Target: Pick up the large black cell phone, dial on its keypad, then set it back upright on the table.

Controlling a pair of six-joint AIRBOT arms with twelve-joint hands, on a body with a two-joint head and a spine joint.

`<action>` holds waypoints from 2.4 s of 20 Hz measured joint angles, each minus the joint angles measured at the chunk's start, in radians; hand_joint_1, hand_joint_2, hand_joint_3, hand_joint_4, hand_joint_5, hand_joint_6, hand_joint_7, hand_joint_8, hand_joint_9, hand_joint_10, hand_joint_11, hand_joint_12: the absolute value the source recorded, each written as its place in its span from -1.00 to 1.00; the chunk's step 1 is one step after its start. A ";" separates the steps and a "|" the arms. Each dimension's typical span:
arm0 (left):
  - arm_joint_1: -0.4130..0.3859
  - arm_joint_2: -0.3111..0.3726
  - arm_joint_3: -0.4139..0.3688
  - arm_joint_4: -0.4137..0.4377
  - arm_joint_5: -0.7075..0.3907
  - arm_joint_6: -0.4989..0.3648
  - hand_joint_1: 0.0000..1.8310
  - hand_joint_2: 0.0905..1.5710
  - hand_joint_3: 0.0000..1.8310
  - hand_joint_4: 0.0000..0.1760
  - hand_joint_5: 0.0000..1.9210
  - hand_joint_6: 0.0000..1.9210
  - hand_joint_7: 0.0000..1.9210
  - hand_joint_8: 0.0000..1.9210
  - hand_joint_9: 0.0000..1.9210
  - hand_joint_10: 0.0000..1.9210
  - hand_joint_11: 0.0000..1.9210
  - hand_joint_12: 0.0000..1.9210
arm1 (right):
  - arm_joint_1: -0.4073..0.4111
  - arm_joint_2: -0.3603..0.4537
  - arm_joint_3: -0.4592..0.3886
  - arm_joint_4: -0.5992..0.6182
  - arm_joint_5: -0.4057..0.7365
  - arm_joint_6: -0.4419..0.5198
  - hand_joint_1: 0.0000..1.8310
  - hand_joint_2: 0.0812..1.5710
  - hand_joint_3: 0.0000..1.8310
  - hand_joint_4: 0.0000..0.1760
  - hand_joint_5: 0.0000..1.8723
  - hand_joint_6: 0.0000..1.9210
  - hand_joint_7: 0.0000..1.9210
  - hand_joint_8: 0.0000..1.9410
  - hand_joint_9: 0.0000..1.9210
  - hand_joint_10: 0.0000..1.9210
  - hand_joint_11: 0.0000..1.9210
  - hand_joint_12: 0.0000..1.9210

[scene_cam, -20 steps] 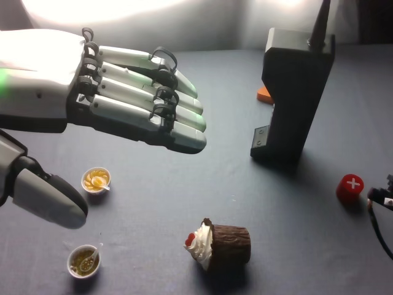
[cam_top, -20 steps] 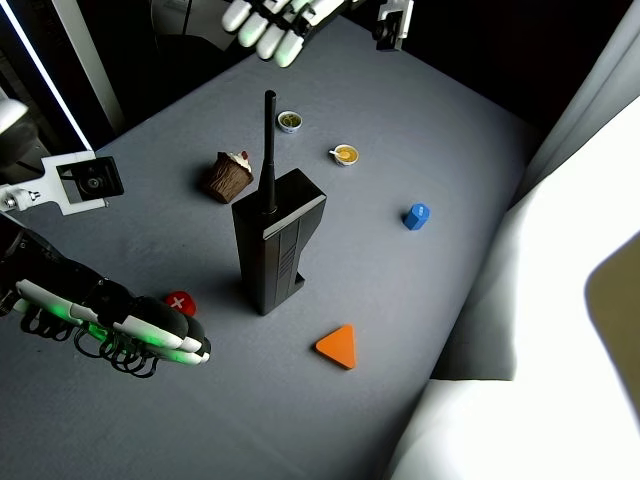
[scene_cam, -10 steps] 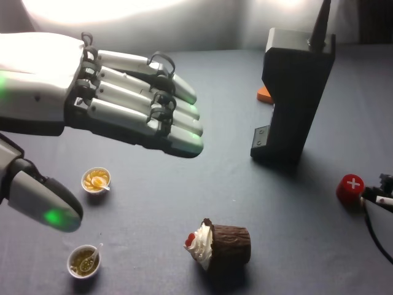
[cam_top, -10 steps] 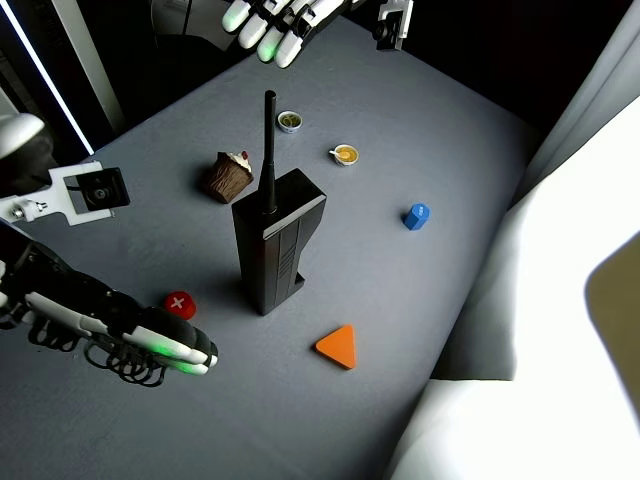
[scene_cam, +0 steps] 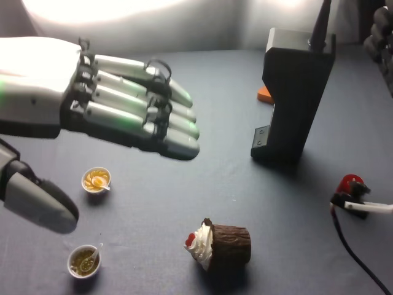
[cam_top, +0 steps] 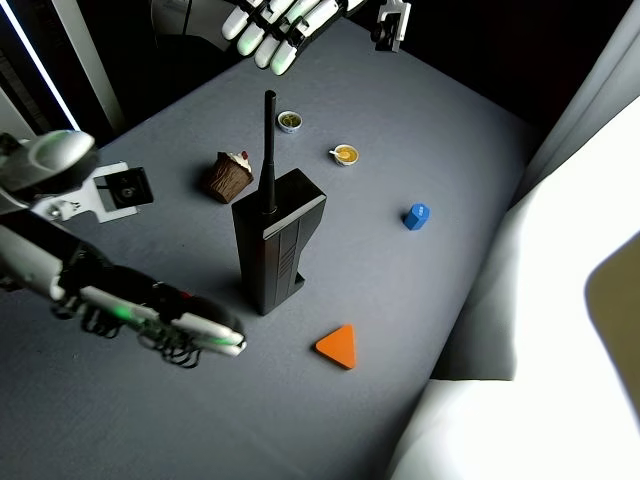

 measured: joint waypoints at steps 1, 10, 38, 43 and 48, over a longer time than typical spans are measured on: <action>0.019 -0.001 -0.004 -0.030 0.008 0.011 -1.00 0.53 -1.00 -1.00 -0.81 -1.00 -0.75 -1.00 -0.77 -1.00 -1.00 -0.49 | 0.002 -0.002 0.004 -0.014 -0.001 0.000 -0.93 0.29 -1.00 -1.00 -0.89 -1.00 -0.87 -1.00 -0.90 -1.00 -1.00 -0.64; 0.063 -0.005 0.002 -0.107 0.041 0.076 -1.00 0.53 -1.00 -1.00 -0.82 -1.00 -0.76 -1.00 -0.77 -1.00 -1.00 -0.50 | 0.027 -0.042 0.037 -0.026 -0.014 0.000 -0.76 0.19 -1.00 -1.00 -0.84 -1.00 -0.83 -1.00 -0.85 -1.00 -1.00 -0.49; 0.047 -0.038 0.034 -0.071 0.029 0.052 -1.00 0.53 -1.00 -1.00 -0.84 -1.00 -0.78 -1.00 -0.81 -1.00 -1.00 -0.58 | 0.065 -0.137 0.136 0.023 -0.014 -0.001 -0.17 0.13 -1.00 -1.00 -1.00 -1.00 -1.00 -1.00 -1.00 -1.00 -1.00 -0.83; 0.047 -0.038 0.034 -0.074 0.032 0.055 -1.00 0.53 -1.00 -1.00 -0.84 -1.00 -0.78 -1.00 -0.81 -1.00 -1.00 -0.58 | 0.068 -0.137 0.140 0.022 -0.017 -0.001 -0.12 0.09 -1.00 -1.00 -1.00 -1.00 -1.00 -1.00 -1.00 -1.00 -1.00 -0.93; 0.047 -0.038 0.034 -0.060 0.034 0.066 -0.98 0.54 -1.00 -1.00 -0.83 -1.00 -0.76 -1.00 -0.79 -1.00 -1.00 -0.57 | 0.071 -0.137 0.140 0.021 -0.021 -0.001 -0.12 0.10 -1.00 -1.00 -1.00 -1.00 -1.00 -1.00 -1.00 -1.00 -0.99 -1.00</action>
